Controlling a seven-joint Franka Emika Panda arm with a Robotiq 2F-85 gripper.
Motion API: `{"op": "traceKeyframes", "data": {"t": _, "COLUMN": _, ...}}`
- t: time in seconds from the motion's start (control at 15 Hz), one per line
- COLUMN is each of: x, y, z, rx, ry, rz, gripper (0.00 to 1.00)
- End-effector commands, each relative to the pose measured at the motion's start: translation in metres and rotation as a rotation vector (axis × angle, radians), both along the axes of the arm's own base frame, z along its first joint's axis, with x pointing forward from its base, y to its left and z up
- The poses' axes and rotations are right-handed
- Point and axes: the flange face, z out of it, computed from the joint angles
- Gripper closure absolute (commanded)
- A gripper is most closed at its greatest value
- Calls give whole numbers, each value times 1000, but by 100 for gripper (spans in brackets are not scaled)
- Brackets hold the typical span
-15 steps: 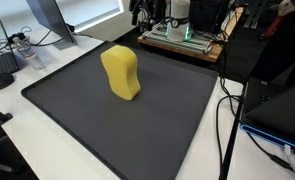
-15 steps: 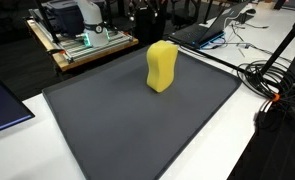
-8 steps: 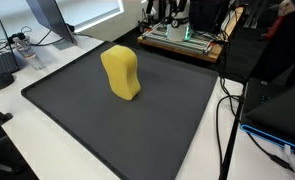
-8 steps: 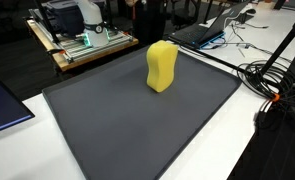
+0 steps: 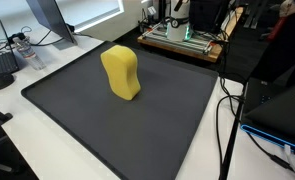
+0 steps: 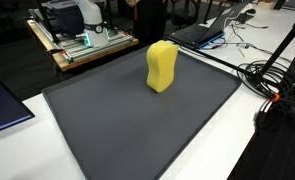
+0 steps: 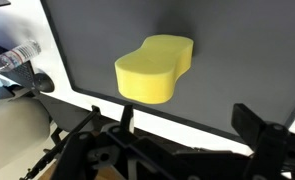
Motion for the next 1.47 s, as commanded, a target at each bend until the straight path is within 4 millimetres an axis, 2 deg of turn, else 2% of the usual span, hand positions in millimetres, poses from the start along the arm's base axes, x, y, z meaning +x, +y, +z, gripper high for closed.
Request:
{"op": "traceKeyframes", "data": {"t": 0.0, "x": 40, "y": 23, "z": 9, "rx": -49, "ry": 50, "rz": 21, "gripper": 0}}
{"op": "traceKeyframes", "data": {"t": 0.33, "x": 83, "y": 28, "z": 22, "rx": 25, "ry": 94, "rz": 46, "gripper": 0}}
{"op": "traceKeyframes", "data": {"t": 0.53, "x": 111, "y": 19, "z": 29, "rx": 61, "ry": 107, "rz": 49, "gripper": 0}}
{"op": "traceKeyframes", "data": {"t": 1.07, "x": 176, "y": -36, "z": 52, "rx": 165, "ry": 211, "rz": 59, "gripper": 0}}
{"op": "traceKeyframes", "data": {"t": 1.4, "x": 202, "y": -66, "z": 63, "rx": 230, "ry": 282, "rz": 64, "gripper": 0}}
